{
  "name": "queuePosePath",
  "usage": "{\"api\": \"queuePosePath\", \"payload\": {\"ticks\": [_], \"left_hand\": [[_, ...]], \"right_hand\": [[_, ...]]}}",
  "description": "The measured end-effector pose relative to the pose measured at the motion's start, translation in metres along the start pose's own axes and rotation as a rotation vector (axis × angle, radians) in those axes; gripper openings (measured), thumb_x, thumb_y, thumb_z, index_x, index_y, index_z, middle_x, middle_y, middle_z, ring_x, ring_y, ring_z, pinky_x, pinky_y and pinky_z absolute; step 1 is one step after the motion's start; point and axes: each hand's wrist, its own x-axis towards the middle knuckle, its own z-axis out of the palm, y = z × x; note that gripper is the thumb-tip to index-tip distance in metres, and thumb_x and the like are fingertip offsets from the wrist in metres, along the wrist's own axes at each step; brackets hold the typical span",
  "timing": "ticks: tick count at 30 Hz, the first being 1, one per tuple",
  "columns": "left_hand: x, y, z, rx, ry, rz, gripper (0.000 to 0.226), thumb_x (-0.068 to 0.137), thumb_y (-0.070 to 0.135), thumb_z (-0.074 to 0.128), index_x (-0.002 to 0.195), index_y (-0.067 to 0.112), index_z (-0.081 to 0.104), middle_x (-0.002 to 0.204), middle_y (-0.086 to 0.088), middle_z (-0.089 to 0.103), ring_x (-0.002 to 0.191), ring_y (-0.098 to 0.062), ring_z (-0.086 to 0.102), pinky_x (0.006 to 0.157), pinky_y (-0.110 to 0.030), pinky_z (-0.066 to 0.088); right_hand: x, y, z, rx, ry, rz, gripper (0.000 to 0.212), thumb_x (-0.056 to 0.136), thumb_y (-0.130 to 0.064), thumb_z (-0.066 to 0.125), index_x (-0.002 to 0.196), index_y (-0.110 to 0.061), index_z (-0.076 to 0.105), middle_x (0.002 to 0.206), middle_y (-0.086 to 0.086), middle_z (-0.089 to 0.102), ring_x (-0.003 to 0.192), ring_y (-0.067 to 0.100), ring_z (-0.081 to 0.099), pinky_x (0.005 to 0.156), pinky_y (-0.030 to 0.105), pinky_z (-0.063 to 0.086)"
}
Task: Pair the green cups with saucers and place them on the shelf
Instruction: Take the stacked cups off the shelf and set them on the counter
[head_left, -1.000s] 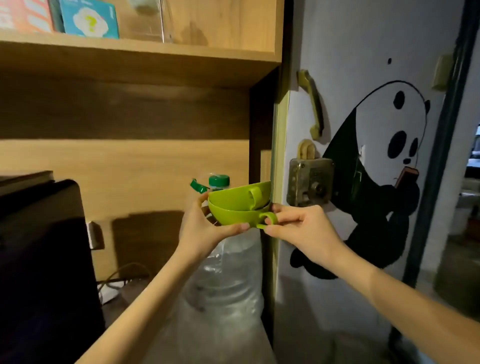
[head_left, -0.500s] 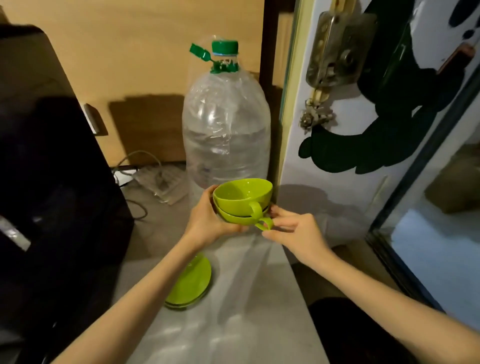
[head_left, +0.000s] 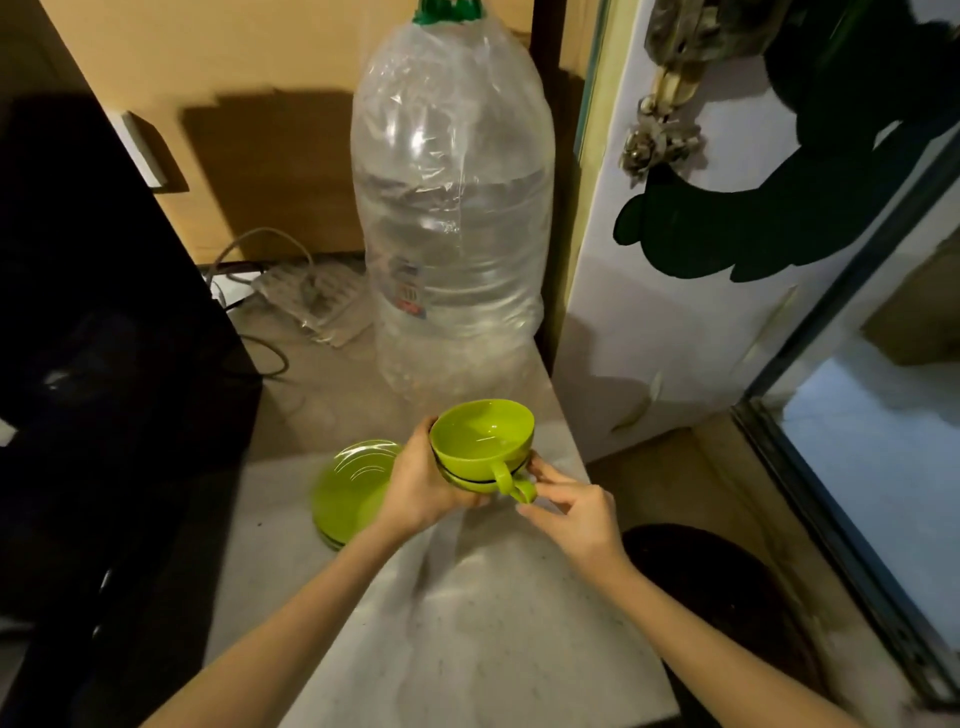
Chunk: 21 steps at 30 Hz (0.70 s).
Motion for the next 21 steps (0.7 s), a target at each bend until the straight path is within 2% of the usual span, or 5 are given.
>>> {"api": "queuePosePath", "payload": {"ticks": [4,7,11,16,21], "left_hand": [[0.001,-0.007,0.006,0.064,-0.007,-0.007,0.113,0.031,0.042,0.086,0.128,0.009,0.038,0.121,-0.007,0.06,0.111,-0.023,0.057,0.08,-0.02,0.039],[0.002,-0.012,0.01,0.074,0.0,0.001,0.109,0.035,0.032,0.09,0.128,0.008,0.038,0.123,-0.009,0.06,0.11,-0.02,0.057,0.076,-0.013,0.034],[0.002,-0.014,0.015,0.06,0.004,-0.018,0.115,0.029,0.047,0.08,0.129,0.009,0.038,0.119,-0.003,0.059,0.103,-0.008,0.05,0.077,-0.011,0.033],[0.001,-0.021,0.019,0.083,0.026,-0.022,0.115,0.029,0.05,0.079,0.128,0.008,0.038,0.123,-0.008,0.059,0.108,-0.018,0.056,0.075,-0.01,0.033],[0.006,-0.02,0.02,0.111,0.031,-0.018,0.11,0.039,0.027,0.092,0.131,0.007,0.035,0.126,-0.01,0.056,0.115,-0.025,0.055,0.076,-0.01,0.032]], "right_hand": [[-0.003,0.013,0.008,-0.007,0.019,-0.01,0.032,0.072,-0.001,0.073,0.103,-0.002,0.067,0.121,-0.001,0.053,0.095,-0.03,0.046,0.083,-0.004,0.036],[-0.004,0.02,0.012,-0.014,0.036,0.026,0.036,0.072,-0.001,0.072,0.107,0.001,0.064,0.124,0.003,0.054,0.106,-0.014,0.046,0.093,0.002,0.037],[-0.004,0.023,0.014,-0.036,0.007,0.049,0.04,0.074,0.0,0.07,0.113,-0.001,0.061,0.125,0.0,0.05,0.111,-0.002,0.049,0.103,0.022,0.041],[-0.002,0.03,0.012,-0.011,0.002,0.066,0.041,0.076,0.007,0.065,0.116,0.005,0.056,0.127,0.003,0.048,0.101,-0.015,0.053,0.084,-0.003,0.038],[0.001,0.029,0.011,-0.082,-0.014,0.035,0.024,0.072,0.003,0.07,0.097,0.001,0.071,0.126,0.004,0.051,0.117,0.015,0.052,0.09,-0.001,0.037]]}}
